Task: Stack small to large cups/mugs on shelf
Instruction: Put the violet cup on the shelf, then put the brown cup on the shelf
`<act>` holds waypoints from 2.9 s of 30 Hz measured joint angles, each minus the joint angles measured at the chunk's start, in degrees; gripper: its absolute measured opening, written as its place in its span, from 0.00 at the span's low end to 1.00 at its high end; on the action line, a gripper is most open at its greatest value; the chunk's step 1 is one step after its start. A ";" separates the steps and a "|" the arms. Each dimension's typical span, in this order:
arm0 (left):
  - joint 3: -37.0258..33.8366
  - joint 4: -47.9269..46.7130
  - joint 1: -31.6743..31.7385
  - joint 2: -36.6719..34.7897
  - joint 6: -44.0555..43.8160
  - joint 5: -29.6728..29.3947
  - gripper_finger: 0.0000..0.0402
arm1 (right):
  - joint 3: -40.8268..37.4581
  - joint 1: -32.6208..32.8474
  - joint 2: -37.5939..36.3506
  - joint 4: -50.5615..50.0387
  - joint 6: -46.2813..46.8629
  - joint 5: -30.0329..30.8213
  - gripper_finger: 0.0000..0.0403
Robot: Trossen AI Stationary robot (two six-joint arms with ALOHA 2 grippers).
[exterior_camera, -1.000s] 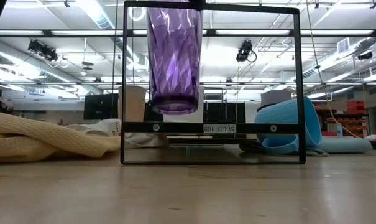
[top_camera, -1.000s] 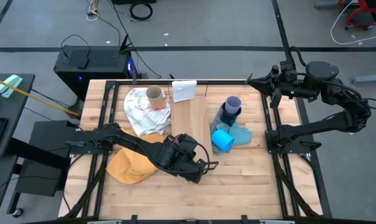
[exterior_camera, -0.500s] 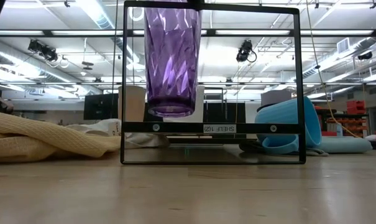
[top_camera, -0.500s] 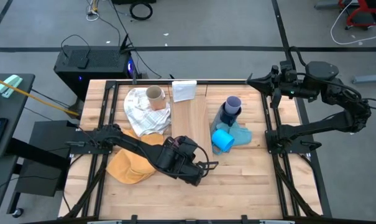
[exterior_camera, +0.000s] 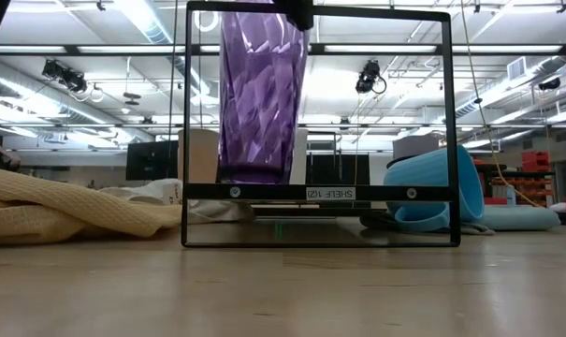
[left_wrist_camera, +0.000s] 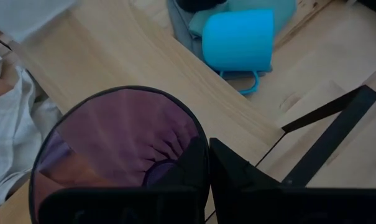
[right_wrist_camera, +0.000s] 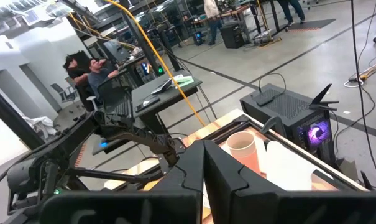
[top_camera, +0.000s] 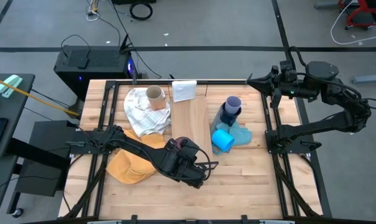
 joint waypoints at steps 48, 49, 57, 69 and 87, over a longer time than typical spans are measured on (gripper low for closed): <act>0.00 4.99 2.01 -7.19 9.44 -5.06 0.39 | 0.00 0.00 0.43 -0.72 -1.49 -0.44 0.04; 0.00 5.25 2.40 -7.75 10.69 -5.33 0.38 | 0.00 0.00 0.58 -0.71 -1.68 -0.44 0.04; 0.02 13.75 6.43 -12.49 22.76 -5.56 0.35 | 0.02 0.00 1.08 -0.69 -2.33 -0.61 0.04; -0.02 7.48 15.54 -16.23 34.35 0.28 0.30 | 0.02 0.00 0.82 -0.07 -4.55 -0.64 0.04; -0.04 -9.14 43.01 -15.32 43.61 28.59 0.27 | 0.02 0.00 0.81 0.70 -3.48 -1.69 0.04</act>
